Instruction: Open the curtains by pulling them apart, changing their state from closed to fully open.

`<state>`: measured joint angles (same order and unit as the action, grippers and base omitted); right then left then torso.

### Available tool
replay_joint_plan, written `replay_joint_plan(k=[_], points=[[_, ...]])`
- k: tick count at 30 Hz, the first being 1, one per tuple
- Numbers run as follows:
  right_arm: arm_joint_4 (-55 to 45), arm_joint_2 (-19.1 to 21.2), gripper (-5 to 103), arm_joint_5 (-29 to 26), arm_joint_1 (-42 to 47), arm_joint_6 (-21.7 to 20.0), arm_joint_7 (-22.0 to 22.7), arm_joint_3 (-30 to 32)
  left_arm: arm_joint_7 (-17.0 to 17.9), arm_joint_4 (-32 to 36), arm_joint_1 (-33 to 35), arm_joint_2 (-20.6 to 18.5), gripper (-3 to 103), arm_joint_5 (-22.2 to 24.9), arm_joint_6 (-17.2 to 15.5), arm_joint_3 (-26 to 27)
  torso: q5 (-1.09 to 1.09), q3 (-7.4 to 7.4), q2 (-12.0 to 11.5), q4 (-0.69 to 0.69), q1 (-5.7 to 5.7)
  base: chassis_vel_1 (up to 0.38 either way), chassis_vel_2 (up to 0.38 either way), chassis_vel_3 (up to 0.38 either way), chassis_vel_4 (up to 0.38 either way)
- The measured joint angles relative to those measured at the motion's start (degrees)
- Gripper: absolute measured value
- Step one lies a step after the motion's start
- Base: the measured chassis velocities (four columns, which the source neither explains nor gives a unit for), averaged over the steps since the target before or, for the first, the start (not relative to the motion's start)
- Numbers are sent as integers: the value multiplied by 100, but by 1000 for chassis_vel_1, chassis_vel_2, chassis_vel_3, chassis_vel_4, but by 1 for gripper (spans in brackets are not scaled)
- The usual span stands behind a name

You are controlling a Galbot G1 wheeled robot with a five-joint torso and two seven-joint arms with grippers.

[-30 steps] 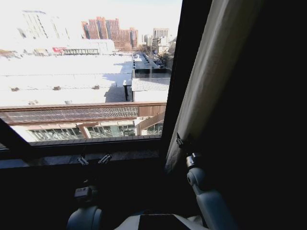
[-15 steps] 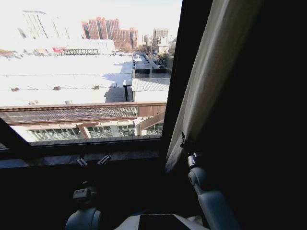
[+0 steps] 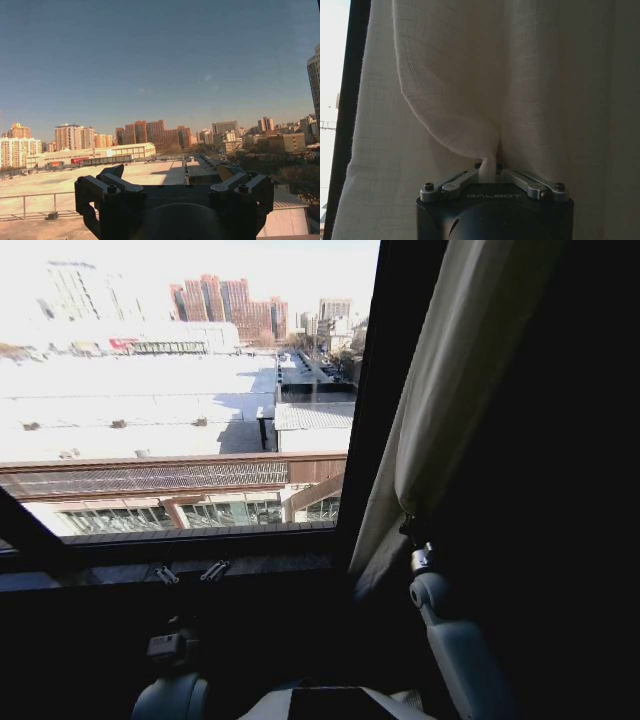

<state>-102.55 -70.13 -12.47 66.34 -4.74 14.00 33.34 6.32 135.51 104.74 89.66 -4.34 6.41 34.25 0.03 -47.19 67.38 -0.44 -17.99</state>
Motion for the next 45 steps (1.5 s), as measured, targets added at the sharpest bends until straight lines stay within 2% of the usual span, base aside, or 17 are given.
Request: replay_joint_plan(k=[26,35,37,39,40,41,42,43,45], points=[[2086,442,1,17,-1159,-246,638,1172,4,-72,-101,-9,100,41,13,35,-3,0,0,0,0,0,0,0,0],[2729,501,1,39,-1401,-426,1221,1309,5,-130,-69,9,100,49,83,66,-5,1,0,1,0,0,0,0,0],[2912,508,1,47,-1487,-496,1474,1331,6,-139,-76,16,100,52,87,54,-2,1,0,0,0,0,0,0,0],[2847,508,-3,47,-1452,-498,1447,1328,7,-152,-86,21,100,52,86,43,-1,1,0,-1,0,0,0,0,0],[2732,496,2,34,-1385,-505,1370,1321,7,-162,-91,26,100,52,86,34,0,0,1,-1,0,0,0,0,0],[2570,468,2,33,-1278,-506,1259,1306,7,-171,-93,30,100,51,86,27,7,-1,0,-3,0,0,0,0,0],[2328,437,8,31,-1128,-506,1084,1286,7,-173,-95,33,100,51,90,23,7,-1,0,-2,0,0,0,0,0],[2328,437,8,31,-1128,-506,1084,1286,7,-173,-95,33,100,51,90,23,7,-1,0,-2,0,0,0,0,0],[1639,357,18,34,-674,-494,625,1167,8,-181,-95,34,100,51,97,20,-1,0,0,-1,0,0,0,0,0]])
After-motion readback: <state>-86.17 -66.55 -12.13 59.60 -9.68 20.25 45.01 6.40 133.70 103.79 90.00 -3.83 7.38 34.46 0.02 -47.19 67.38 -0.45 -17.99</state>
